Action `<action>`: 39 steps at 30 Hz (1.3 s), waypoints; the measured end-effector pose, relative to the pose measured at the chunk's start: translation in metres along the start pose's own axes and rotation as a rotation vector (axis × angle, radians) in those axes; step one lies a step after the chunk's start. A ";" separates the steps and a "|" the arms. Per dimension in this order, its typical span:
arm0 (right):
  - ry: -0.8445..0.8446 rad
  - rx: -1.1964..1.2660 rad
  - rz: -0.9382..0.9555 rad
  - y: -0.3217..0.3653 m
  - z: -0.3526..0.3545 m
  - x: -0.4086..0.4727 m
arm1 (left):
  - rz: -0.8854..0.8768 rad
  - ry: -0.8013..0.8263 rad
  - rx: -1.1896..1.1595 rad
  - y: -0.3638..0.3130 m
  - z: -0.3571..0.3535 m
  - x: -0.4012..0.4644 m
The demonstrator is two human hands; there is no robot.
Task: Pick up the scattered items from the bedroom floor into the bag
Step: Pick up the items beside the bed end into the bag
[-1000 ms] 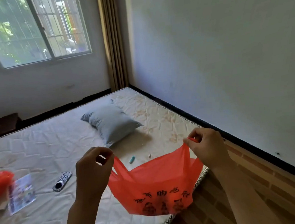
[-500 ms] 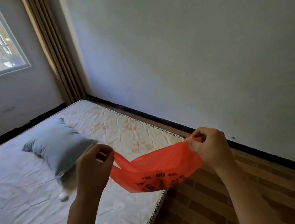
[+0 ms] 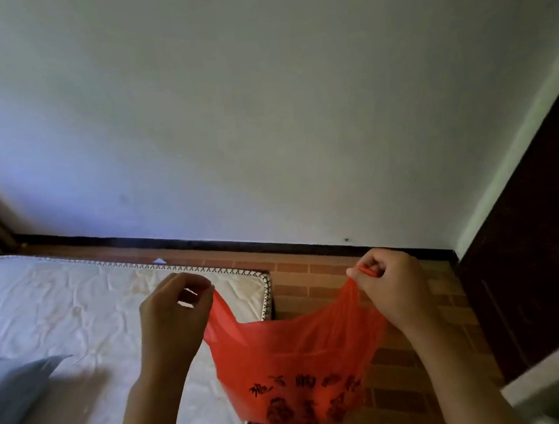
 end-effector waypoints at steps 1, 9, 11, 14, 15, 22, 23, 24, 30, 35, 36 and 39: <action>-0.009 -0.007 -0.015 -0.005 0.001 0.009 | -0.011 0.016 -0.009 0.002 -0.011 0.012; -0.056 -0.079 -0.107 -0.026 -0.005 0.124 | -0.049 0.103 -0.055 0.029 -0.084 0.149; -0.064 -0.081 -0.115 -0.029 -0.011 0.157 | -0.052 0.126 -0.075 0.038 -0.101 0.186; -0.084 -0.107 -0.110 -0.031 -0.018 0.202 | -0.053 0.164 -0.095 0.049 -0.129 0.234; -0.096 -0.117 -0.113 -0.031 -0.019 0.215 | -0.059 0.180 -0.111 0.051 -0.138 0.248; -0.176 -0.162 -0.116 -0.042 -0.015 0.277 | -0.125 0.262 -0.169 0.048 -0.192 0.329; -0.187 -0.161 -0.119 -0.044 -0.012 0.285 | -0.147 0.268 -0.174 0.045 -0.197 0.336; -0.199 -0.156 -0.122 -0.046 -0.010 0.294 | -0.170 0.267 -0.181 0.043 -0.203 0.345; -0.244 -0.155 -0.128 -0.066 -0.004 0.353 | -0.163 0.244 -0.217 0.043 -0.240 0.396; -0.227 -0.147 -0.110 -0.098 -0.002 0.418 | -0.168 0.228 -0.194 0.045 -0.279 0.439; -0.225 -0.142 -0.107 -0.108 -0.002 0.434 | -0.157 0.219 -0.192 0.046 -0.288 0.450; -0.201 -0.128 -0.087 -0.133 -0.001 0.485 | -0.121 0.191 -0.168 0.047 -0.319 0.483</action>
Point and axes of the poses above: each hand's wrist, its own x-axis towards the middle knuckle, its own z-axis out of the back of the hand, y = z × x, the point moved 1 cm from there along x, towards the middle knuckle, and after that the axes turned 8 degrees about y, right-handed, at the moved point
